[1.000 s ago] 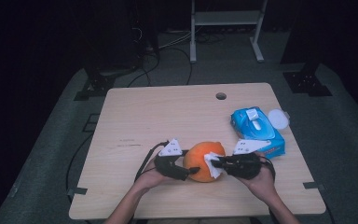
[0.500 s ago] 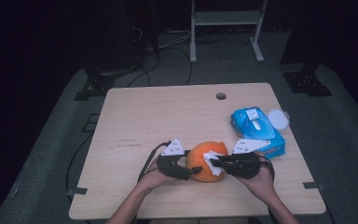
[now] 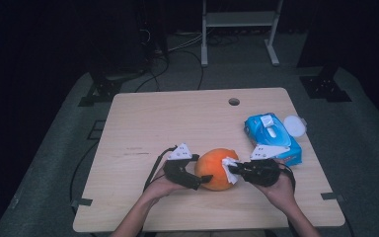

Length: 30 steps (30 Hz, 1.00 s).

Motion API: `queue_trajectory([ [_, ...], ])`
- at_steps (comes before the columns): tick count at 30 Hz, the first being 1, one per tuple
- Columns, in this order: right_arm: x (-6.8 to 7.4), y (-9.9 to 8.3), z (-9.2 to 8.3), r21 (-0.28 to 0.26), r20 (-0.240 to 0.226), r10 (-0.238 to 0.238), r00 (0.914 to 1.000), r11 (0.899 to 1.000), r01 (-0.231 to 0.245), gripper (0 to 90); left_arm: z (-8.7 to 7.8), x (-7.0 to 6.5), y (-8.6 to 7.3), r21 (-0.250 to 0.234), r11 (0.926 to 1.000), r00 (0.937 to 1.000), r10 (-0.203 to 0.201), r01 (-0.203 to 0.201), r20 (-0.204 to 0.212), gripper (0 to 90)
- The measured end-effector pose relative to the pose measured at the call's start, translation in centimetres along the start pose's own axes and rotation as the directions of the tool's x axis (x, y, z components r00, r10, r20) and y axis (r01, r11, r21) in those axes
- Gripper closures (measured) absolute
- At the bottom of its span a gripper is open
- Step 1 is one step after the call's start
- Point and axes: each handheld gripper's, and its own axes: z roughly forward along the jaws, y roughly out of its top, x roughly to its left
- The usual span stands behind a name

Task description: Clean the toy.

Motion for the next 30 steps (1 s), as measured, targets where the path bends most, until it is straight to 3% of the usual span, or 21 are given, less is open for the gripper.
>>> queue_trajectory([
  [1,0.0,0.0,0.0,-0.001,-0.001,-0.002,1.0,1.0,0.002,80.9,0.1,0.0,-0.1,-0.003,1.0,1.0,-0.003,0.003,0.007,11.8],
  [4,0.4,0.5,-0.1,0.016,0.031,-0.05,0.9983,0.999,0.05,80.8,-0.3,-0.6,0.3,-0.023,0.9965,0.996,0.079,-0.08,-0.04,21.7],
  [7,1.0,1.1,-0.7,-0.007,0.034,-0.067,0.9972,0.998,0.067,80.9,-0.7,-1.6,0.9,-0.029,0.9853,0.9842,0.166,-0.168,-0.062,27.3],
  [9,1.6,1.5,-1.0,-0.043,-0.005,-0.069,0.9976,0.997,0.068,80.8,-0.7,-2.2,1.2,-0.017,0.9782,0.9771,0.206,-0.207,-0.054,28.9],
  [11,2.4,2.0,-1.1,-0.061,-0.01,-0.096,0.9954,0.994,0.095,80.8,-0.6,-2.7,1.3,-0.002,0.9709,0.9696,0.239,-0.24,-0.052,29.3],
  [14,2.4,2.1,-1.2,-0.062,-0.01,-0.105,0.9945,0.993,0.104,80.9,-0.6,-2.8,1.3,0.003,0.9663,0.9652,0.257,-0.258,-0.047,28.1],
  [15,2.1,1.8,-1.2,-0.056,-0.009,-0.1,0.995,0.994,0.099,81.0,-0.5,-2.6,1.2,-0.002,0.9699,0.9691,0.243,-0.244,-0.041,25.7],
  [18,1.0,1.0,-0.9,-0.041,0.003,-0.061,0.9981,0.997,0.061,81.0,-0.1,-1.8,0.9,-0.016,0.9889,0.9885,0.147,-0.148,-0.033,16.3],
  [21,0.4,1.0,-1.1,-0.05,-0.001,-0.031,0.9995,0.998,0.031,80.9,0.3,-1.7,0.6,-0.038,0.9919,0.9925,0.12,-0.121,-0.023,21.4],
  [25,1.7,1.5,-1.1,-0.053,0.011,-0.067,0.9977,0.996,0.068,80.9,0.1,-2.5,1.0,-0.043,0.9855,0.9858,0.162,-0.164,-0.044,28.4],
  [28,3.2,2.3,-1.0,-0.081,-0.043,-0.106,0.9934,0.991,0.102,80.9,0.4,-3.5,1.3,-0.027,0.9723,0.9717,0.231,-0.232,-0.05,29.0],
  [30,4.0,2.6,-0.5,-0.069,-0.046,-0.146,0.9882,0.987,0.143,80.9,0.7,-4.0,1.3,-0.003,0.9619,0.96,0.273,-0.274,-0.062,28.9],
])
